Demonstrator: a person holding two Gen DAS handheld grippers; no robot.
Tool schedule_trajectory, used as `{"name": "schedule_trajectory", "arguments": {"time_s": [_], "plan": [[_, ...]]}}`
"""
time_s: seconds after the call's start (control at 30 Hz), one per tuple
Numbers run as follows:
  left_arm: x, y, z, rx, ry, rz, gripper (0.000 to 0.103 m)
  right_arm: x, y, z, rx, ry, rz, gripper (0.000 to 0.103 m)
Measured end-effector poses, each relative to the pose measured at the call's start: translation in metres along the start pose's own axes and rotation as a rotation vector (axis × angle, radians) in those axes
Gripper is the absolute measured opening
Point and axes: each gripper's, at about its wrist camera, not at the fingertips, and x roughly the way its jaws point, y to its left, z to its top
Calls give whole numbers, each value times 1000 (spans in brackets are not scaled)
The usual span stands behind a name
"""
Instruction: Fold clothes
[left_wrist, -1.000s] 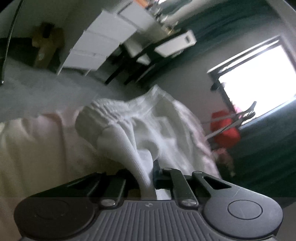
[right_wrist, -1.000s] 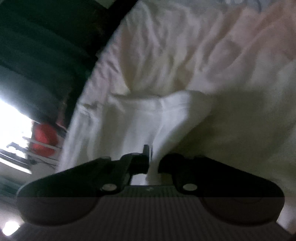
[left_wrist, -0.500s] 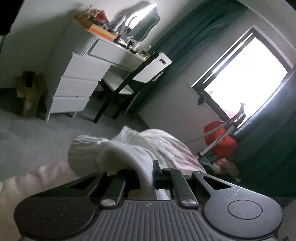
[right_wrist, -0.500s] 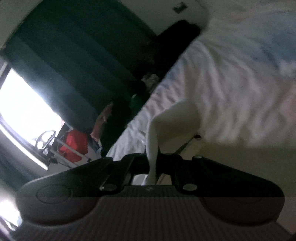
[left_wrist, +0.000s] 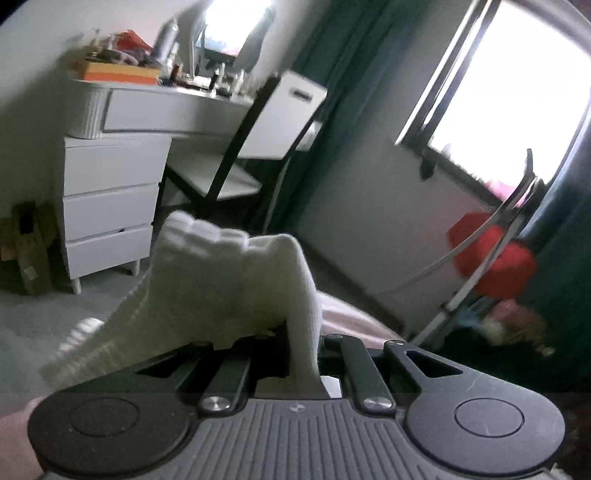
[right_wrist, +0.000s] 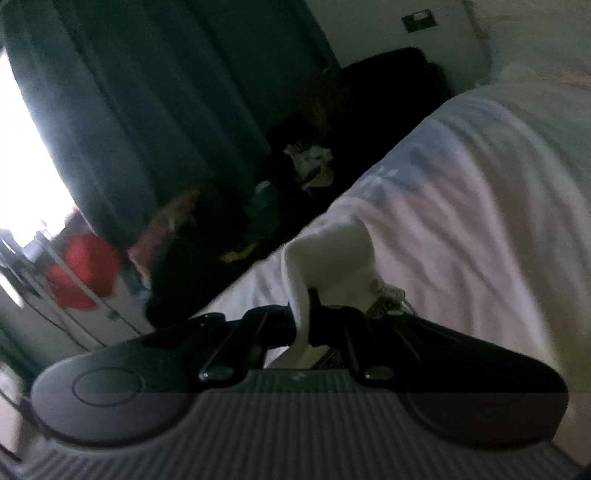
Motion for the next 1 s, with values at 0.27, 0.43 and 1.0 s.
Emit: {"name": "schedule_trajectory", "arguments": {"time_s": [0.27,0.43,1.0], "plan": [[72,-13,-23,63,105,101,18,57,8,-25,-69,40,-48,9],[31,1,-25,107,94,45,51,39,-2,-27,-20,69,-4,47],[-101,107,-77,-149,288,-182,81,-125,-115,-108,409,208,219,70]]}}
